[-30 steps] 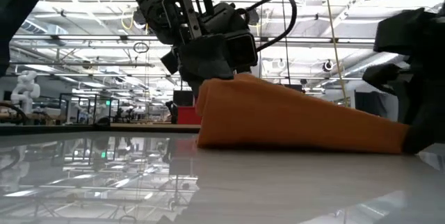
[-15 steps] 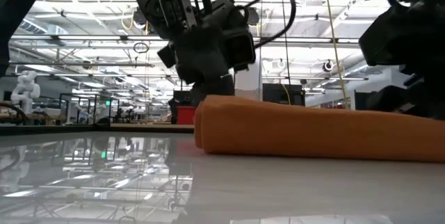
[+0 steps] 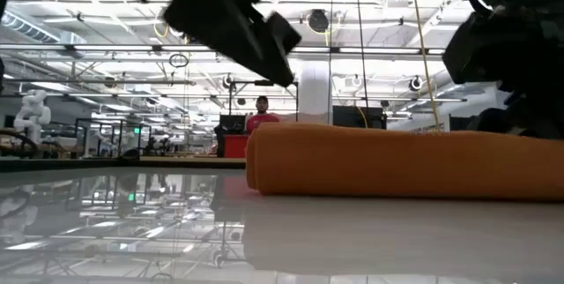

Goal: Roll towel into tight, uniform cylinder
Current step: Roll the kitchen towel

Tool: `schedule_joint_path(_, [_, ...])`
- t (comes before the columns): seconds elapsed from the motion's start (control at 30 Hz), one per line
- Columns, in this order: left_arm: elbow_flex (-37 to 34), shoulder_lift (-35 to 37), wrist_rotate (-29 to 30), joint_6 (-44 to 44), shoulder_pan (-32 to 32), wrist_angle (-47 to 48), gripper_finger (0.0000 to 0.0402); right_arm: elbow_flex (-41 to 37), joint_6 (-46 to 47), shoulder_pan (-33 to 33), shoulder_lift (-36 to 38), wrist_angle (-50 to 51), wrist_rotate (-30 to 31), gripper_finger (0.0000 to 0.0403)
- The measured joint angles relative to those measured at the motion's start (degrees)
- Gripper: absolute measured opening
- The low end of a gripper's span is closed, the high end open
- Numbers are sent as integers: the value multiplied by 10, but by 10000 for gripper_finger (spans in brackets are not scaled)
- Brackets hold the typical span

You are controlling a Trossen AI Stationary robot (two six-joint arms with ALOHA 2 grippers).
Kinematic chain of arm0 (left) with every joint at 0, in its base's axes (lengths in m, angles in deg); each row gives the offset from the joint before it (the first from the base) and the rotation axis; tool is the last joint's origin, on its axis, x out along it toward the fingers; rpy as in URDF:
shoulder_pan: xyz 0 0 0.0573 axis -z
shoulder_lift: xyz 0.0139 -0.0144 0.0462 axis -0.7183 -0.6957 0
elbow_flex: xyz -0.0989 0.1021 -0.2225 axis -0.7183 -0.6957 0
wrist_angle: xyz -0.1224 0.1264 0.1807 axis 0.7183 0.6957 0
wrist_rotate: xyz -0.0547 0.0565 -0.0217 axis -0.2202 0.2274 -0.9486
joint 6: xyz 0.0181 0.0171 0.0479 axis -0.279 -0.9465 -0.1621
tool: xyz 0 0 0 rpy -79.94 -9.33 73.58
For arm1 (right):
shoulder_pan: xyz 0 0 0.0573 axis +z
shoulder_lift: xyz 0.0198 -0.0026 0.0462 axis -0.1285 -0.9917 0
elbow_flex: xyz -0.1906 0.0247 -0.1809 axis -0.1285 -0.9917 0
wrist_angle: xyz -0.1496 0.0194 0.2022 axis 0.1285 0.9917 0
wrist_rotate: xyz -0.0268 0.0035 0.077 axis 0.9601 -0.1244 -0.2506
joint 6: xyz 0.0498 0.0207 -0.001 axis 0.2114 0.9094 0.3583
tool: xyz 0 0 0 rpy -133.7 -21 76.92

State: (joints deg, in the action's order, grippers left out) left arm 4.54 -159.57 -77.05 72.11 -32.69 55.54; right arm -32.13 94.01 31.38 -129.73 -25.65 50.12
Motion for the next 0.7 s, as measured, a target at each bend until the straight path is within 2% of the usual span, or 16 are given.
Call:
schedule_joint_path(0.07, [0,-2,54,-29,31,1,189,0,2,-6,9,-1,2,2])
schedule_joint_path(0.2, [-1,-23,121,-53,67,-1,190,-8,11,-12,29,1,30,2])
schedule_joint_path(0.43, [-1,-50,244,-53,75,-15,190,-38,45,-15,56,-8,43,2])
schedule_joint_path(0.6, [-4,-59,252,-55,56,-34,190,-64,80,-15,63,-63,43,2])
schedule_joint_path(0.7, [-5,-77,219,-56,40,-39,190,-82,101,-15,64,-95,43,2])
